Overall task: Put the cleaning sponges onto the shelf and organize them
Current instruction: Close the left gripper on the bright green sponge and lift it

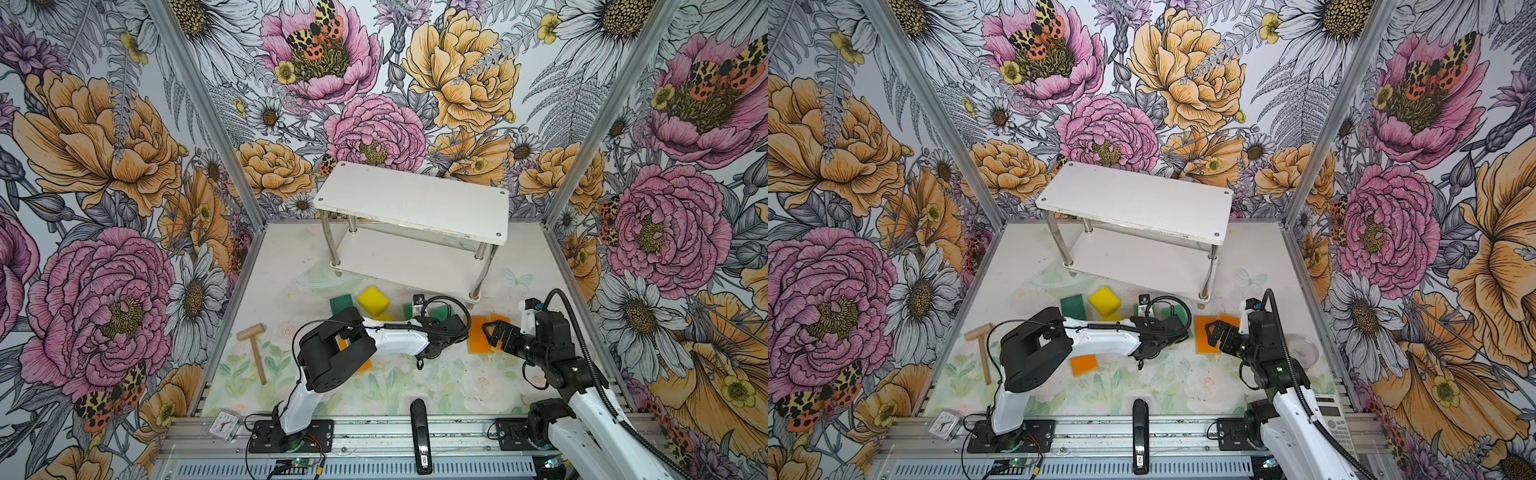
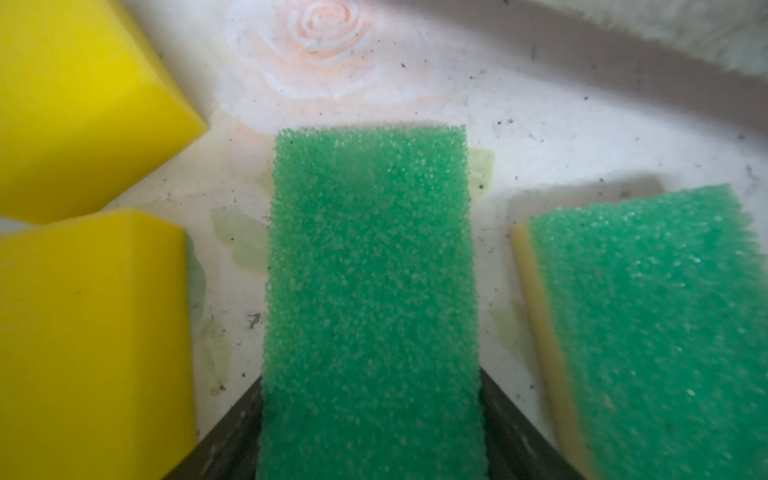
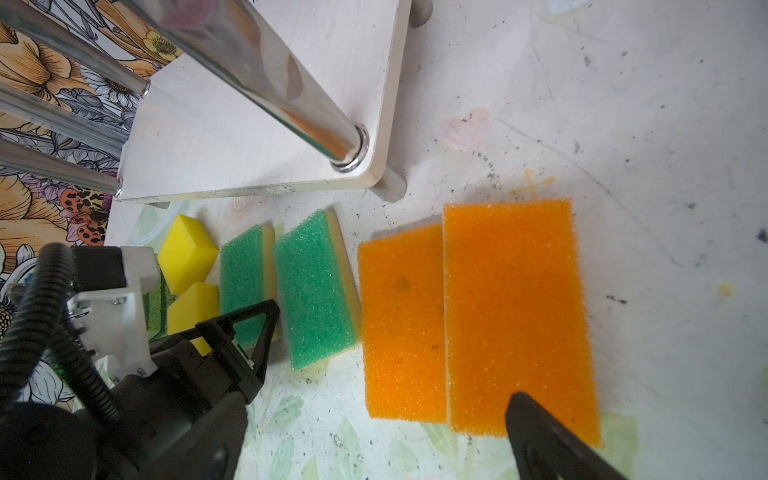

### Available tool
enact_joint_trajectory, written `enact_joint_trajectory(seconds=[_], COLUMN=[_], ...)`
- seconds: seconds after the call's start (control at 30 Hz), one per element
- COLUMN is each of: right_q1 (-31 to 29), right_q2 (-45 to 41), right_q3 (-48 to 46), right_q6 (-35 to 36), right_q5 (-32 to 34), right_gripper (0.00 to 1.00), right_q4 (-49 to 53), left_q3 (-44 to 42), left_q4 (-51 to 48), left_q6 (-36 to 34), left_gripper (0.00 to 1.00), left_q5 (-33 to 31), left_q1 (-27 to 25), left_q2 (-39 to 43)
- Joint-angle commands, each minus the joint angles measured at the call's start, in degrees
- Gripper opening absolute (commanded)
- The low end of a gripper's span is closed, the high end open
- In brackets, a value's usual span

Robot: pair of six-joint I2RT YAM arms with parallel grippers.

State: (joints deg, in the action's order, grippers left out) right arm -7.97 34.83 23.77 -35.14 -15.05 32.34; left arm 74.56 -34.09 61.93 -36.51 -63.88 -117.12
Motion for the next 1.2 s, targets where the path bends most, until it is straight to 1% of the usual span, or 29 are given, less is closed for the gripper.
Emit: enact_joint_trajectory(seconds=[0.0,0.13,0.3,0.4,0.47,0.63,1.17], right_q1=[-0.5,-0.5,-0.6,-0.5,-0.5,-0.5,-0.5], right_q2=[-0.9,-1.0,-0.6,-0.1,0.1,0.4,2.2], right_q3=[0.3,0.4,0.7,0.7,0.7,1.2,2.1], right_q6=[-0.7,-0.8,-0.9,-0.6,-0.5,-0.2,0.7], right_q5=[0.9,1.0,0.8,1.1,1.3,1.2,1.9], right_gripper=[0.99,0.99,0.99,0.99,0.99,0.99,0.99], right_q4=[-1.5,-1.5,-1.4,-1.4,-1.4,-1.4,-1.5], left_q3=[-2.0,-2.2,-2.4,-2.4,-2.6,-3.8,-4.0], left_q4=[-1.2,-1.2,-1.3,-1.3,-1.5,-1.4,-2.3], left_q6=[-0.8,-1.7,-2.5,-4.2,-4.9,-4.4,-12.7], left_gripper=[0.68,0.65,0.64,0.64,0.62,0.62,0.62], left_q5=[1.6,0.8,-1.6,-2.8,-3.0,-3.1,-5.3], left_q1=[0.3,-0.1,-1.4,-2.1,-2.3,-2.6,-3.1], left_q2=[-0.3,0.0,1.2,2.3,2.8,4.4,15.8])
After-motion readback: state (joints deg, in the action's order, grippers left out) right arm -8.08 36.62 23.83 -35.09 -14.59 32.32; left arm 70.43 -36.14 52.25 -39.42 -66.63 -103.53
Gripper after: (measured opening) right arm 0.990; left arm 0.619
